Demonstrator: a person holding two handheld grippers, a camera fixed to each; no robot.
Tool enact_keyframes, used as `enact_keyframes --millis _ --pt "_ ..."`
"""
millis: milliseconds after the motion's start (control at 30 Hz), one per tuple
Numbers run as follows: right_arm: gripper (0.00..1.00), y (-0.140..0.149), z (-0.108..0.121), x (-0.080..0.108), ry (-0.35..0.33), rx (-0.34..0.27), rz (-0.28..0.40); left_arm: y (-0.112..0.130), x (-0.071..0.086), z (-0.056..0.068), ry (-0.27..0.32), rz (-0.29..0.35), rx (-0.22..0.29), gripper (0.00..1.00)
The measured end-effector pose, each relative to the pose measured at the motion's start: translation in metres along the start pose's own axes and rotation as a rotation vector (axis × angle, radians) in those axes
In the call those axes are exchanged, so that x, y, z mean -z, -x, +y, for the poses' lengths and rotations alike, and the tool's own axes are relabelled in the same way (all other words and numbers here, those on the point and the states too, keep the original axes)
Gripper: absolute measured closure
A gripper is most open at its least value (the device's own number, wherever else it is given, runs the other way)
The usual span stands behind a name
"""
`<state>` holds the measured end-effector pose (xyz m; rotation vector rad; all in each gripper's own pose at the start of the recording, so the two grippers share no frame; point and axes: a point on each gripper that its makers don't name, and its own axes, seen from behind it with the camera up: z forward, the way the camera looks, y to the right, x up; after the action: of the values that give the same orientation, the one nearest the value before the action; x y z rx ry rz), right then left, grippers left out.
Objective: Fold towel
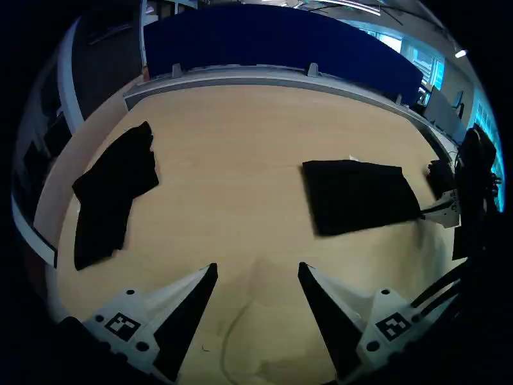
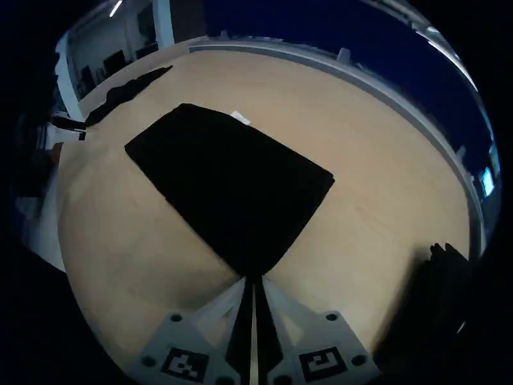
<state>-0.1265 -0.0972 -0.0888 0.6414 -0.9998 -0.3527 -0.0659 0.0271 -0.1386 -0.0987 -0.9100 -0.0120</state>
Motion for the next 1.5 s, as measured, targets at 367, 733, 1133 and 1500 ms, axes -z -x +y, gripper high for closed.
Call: enact_keyframes --millis 367,733,1133,1500 --pt "0.98 -0.034 0.002 0.018 0.006 0.022 0.062 0.000 0.007 -0.001 -0.001 0.006 0.004 0.07" --pt "0.98 -0.101 -0.004 0.044 0.025 0.102 0.156 -0.003 0.014 -0.001 0.010 0.028 0.027 0.07" --pt "0.98 -0.160 -0.022 0.056 0.020 0.183 0.220 -0.008 0.021 0.000 0.018 0.052 0.043 0.07" --pt "0.98 -0.171 -0.037 0.054 0.002 0.215 0.220 -0.005 0.031 -0.006 0.018 0.058 0.054 0.07"
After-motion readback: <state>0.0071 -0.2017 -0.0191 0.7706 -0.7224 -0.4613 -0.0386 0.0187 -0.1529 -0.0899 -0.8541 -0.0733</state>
